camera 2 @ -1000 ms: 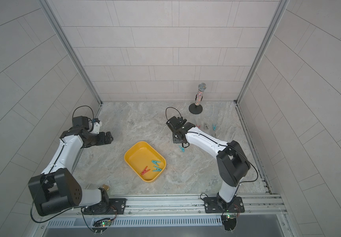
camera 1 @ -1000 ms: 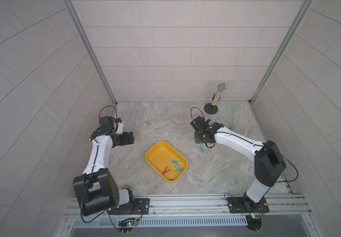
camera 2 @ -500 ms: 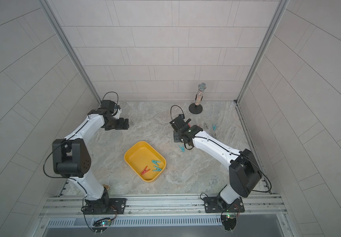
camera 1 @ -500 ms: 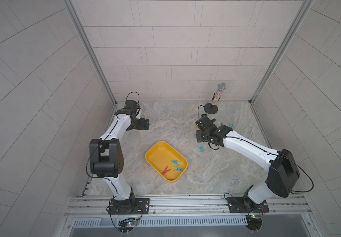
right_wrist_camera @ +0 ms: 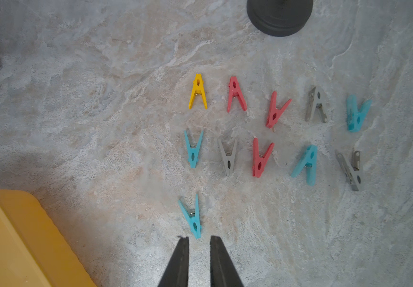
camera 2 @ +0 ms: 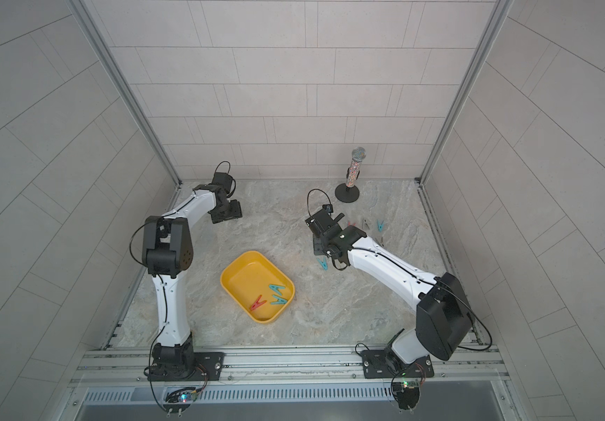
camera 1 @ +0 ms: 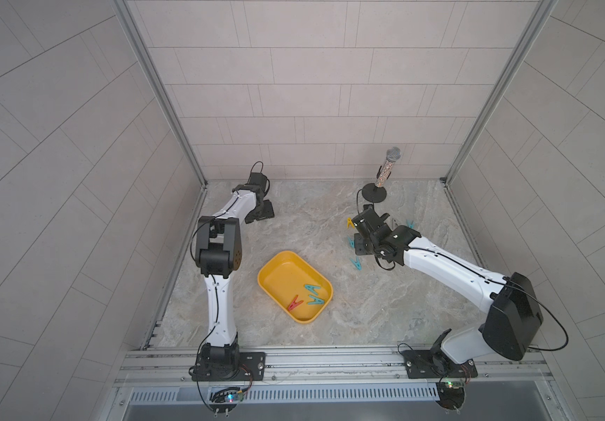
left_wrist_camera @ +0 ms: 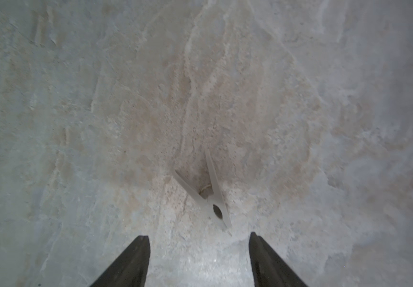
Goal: Take the clothespins out of the storage box
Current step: Pick up the clothespin from the center of the board.
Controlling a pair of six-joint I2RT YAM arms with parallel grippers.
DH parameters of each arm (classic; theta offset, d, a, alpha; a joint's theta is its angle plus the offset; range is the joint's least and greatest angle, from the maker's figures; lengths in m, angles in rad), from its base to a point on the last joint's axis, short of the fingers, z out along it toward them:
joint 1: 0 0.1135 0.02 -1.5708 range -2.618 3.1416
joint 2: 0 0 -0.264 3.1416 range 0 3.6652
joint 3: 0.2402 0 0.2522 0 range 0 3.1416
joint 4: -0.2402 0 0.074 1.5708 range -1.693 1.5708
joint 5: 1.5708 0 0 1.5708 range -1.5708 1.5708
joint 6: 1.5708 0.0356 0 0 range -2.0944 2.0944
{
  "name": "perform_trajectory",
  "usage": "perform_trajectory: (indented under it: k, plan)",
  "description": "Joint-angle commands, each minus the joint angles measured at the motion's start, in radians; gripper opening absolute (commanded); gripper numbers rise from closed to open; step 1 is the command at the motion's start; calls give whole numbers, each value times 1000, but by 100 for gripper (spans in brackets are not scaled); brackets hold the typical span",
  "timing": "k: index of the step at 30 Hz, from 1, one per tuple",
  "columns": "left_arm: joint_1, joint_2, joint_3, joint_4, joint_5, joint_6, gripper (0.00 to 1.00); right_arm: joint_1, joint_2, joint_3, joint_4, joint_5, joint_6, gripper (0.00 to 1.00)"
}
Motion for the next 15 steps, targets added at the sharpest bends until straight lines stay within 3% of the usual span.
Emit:
perform_trajectory:
  k: [1,15]
  plan:
    - [-1,44,62,-19,-26,-79,70,4,-42,-18,-34,48,8,20]
    - [-4,155,158,-52,14,-115,62,2,-77,-40,-40,69,14,20]
